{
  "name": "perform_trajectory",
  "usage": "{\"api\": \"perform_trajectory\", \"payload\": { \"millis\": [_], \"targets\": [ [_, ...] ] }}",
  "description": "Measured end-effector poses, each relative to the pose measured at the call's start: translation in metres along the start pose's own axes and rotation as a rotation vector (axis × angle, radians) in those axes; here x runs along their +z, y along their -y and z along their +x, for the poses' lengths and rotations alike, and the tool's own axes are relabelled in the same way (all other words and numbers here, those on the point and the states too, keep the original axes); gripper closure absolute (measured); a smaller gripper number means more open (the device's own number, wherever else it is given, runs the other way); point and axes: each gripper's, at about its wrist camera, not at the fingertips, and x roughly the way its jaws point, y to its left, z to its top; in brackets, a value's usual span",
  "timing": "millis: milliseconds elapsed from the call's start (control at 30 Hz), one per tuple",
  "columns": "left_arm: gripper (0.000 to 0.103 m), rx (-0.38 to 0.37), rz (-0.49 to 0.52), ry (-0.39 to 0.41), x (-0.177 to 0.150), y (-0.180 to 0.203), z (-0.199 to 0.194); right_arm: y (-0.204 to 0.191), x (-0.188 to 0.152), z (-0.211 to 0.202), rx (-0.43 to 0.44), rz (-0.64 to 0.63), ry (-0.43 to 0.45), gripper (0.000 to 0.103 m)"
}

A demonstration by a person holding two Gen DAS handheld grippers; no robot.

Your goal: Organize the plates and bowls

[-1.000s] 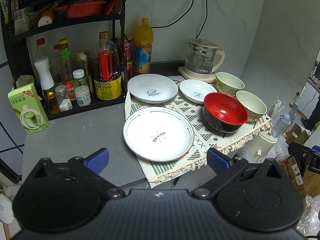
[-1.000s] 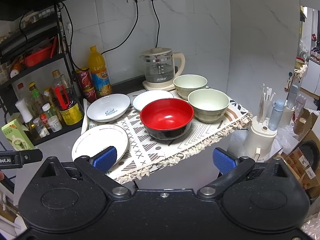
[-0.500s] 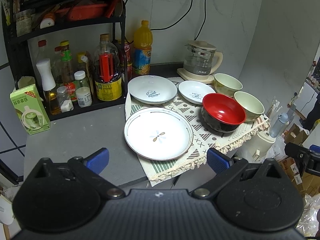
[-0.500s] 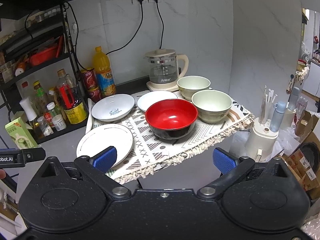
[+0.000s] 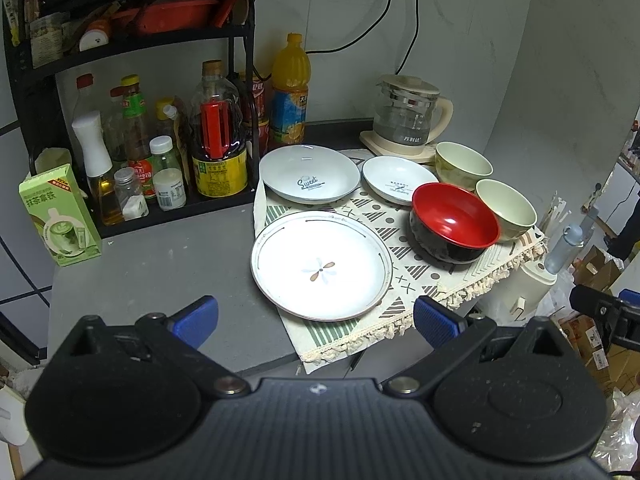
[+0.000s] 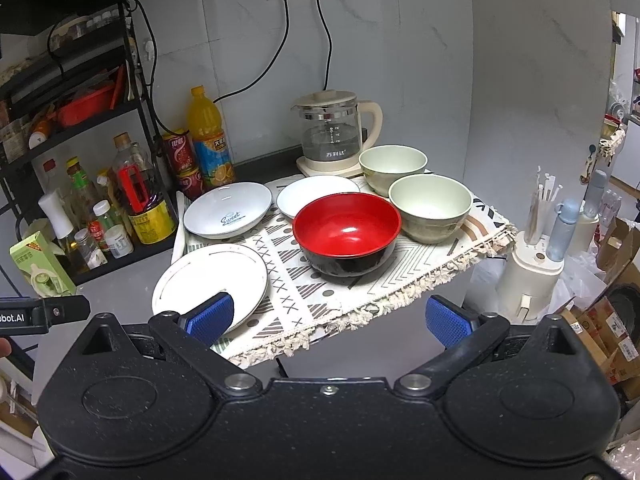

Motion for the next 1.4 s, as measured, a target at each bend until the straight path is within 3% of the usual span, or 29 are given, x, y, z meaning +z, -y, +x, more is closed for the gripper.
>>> {"api": "perform_trajectory", "payload": {
  "millis": [333,600,1033,1400],
  "targets": [
    [0.000,0.004,-0.004,-0.002,0.024,0.025,0.028,0.026,0.023,0.039,0.007,0.012,-0.005,0.000],
    [0.001,0.001,0.000,-0.038,0.052,0.060,0.070,0.060,0.049,0.082,-0.001,0.002,-0.041,0.000],
    [0.001,-0.080,-0.010,-0.118,0.099,0.127,0.154,0.124,0.091,0.159,0.027,0.014,-0.100,0.001],
    [0.002,-0.095,-0.043,-0.165,0.139,0.183,0.219,0.182,0.121,0.227,0.041,0.015,-0.193,0.010]
  ]
}}
